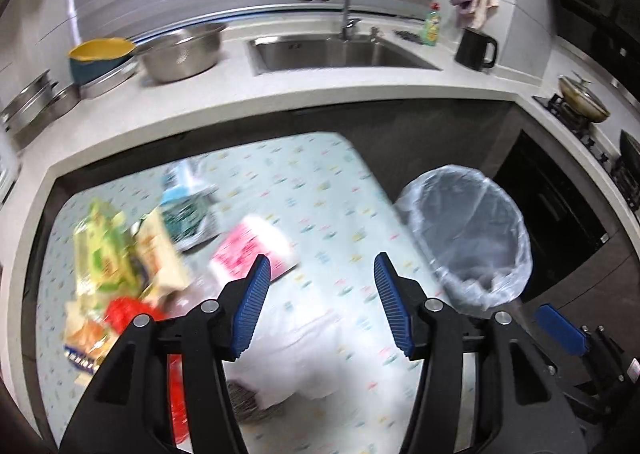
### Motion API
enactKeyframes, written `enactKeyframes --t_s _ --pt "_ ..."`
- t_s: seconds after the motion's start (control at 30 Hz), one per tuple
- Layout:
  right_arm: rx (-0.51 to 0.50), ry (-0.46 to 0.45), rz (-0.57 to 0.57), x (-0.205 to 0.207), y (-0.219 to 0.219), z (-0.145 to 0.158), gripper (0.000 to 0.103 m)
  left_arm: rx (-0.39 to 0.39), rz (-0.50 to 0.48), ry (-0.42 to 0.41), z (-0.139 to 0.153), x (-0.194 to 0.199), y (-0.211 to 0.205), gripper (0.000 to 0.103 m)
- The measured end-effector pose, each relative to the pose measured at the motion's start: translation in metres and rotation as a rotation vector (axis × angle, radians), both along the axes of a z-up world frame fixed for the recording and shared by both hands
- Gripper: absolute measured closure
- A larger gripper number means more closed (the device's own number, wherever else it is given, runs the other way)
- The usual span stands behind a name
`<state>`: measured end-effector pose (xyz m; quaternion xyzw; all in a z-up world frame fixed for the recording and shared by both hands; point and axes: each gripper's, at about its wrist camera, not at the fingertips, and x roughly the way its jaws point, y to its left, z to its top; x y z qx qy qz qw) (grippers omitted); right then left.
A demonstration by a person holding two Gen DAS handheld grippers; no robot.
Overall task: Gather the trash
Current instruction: 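Grasp the red plastic bag with the left gripper while the right gripper grasps another white paper towel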
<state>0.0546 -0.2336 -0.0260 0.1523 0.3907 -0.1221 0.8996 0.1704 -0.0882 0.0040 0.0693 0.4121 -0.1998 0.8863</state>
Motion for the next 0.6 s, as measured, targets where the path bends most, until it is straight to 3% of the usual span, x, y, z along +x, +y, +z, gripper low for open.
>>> enactKeyframes --t_s 0.47,0.6 --pt "0.029 0.12 0.171 0.019 0.106 -0.058 0.052 0.063 0.209 0.101 -0.049 -0.01 0.141 0.051" --pt "0.051 0.135 0.196 0.031 0.122 -0.067 0.052 0.062 0.238 0.116 -0.059 -0.011 0.16 0.04"
